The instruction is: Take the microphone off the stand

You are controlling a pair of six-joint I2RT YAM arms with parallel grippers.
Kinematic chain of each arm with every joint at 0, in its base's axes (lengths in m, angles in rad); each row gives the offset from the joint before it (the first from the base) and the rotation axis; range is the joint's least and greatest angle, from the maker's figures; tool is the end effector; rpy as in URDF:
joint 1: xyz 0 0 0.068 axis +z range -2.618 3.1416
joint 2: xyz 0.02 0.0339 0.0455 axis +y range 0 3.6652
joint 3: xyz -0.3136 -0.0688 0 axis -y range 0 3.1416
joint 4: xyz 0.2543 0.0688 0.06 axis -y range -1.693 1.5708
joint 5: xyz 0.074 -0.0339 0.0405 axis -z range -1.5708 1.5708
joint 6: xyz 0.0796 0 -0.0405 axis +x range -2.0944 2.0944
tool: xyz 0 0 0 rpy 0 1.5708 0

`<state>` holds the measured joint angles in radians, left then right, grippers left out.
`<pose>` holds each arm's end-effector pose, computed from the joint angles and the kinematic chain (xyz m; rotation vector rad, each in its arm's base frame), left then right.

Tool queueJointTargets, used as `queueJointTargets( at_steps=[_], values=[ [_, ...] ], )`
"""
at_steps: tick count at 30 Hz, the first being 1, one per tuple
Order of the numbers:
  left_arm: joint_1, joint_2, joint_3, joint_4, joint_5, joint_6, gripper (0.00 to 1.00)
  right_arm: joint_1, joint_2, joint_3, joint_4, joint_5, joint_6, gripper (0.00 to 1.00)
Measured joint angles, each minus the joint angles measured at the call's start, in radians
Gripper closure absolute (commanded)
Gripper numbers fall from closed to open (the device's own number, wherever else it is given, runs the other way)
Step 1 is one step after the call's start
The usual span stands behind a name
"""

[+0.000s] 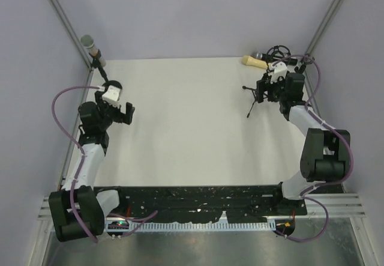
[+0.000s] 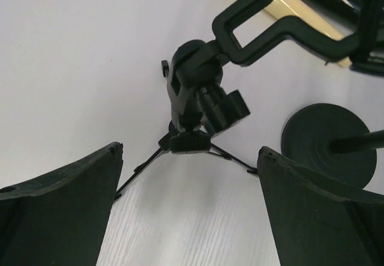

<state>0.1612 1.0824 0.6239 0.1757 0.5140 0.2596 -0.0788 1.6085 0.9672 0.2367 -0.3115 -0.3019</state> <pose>0.2679 0.0039 0.2917 0.4397 1.7660 -0.1789 0.4098 -0.0079 0.2639 -0.4167 1.9104 0.0572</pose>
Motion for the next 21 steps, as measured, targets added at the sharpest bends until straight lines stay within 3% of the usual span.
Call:
queueJointTargets(
  at_steps=[6, 14, 21],
  values=[
    [0.058, 0.051, -0.034, 0.18, -0.103, -0.1, 0.0, -0.003, -0.171, 0.007, -0.213, -0.072, 0.048, 0.05],
    [0.116, 0.36, -0.007, 0.518, -0.164, -0.257, 0.0, -0.003, -0.424, 0.024, -0.481, -0.208, 0.072, 0.05],
    [0.118, 0.525, 0.119, 0.672, -0.19, -0.352, 0.0, -0.003, -0.586, 0.068, -0.669, -0.299, 0.074, 0.05]
  ],
)
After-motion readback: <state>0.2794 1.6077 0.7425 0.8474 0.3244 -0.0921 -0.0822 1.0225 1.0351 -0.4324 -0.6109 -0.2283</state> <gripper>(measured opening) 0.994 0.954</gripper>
